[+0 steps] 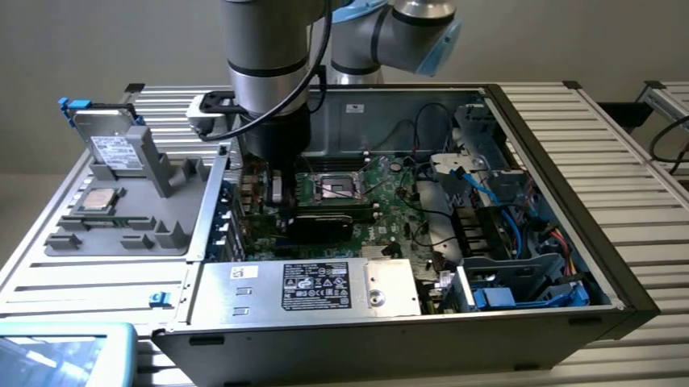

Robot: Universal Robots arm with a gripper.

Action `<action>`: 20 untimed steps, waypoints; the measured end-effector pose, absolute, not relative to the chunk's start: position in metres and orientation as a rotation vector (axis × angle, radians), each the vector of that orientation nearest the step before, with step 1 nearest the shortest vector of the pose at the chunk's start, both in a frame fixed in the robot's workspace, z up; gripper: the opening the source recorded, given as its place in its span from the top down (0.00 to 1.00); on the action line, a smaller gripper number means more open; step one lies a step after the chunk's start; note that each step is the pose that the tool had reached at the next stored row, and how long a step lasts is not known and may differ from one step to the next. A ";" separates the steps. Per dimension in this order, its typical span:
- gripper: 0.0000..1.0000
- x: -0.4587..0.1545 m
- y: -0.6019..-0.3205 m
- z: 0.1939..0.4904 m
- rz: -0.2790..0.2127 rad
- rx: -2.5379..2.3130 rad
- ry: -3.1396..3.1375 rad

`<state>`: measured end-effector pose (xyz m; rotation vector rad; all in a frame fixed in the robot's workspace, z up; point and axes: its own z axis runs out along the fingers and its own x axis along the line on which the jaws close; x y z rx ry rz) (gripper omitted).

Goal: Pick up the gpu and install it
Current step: 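Press down on the gpu until it lock into place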

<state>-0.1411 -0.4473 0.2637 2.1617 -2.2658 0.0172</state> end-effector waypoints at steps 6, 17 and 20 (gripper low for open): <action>0.88 -0.138 -0.447 0.277 0.005 2.153 -2.265; 0.88 -0.103 -0.449 0.274 -0.001 2.150 -2.261; 0.88 -0.103 -0.449 0.268 -0.002 2.149 -2.261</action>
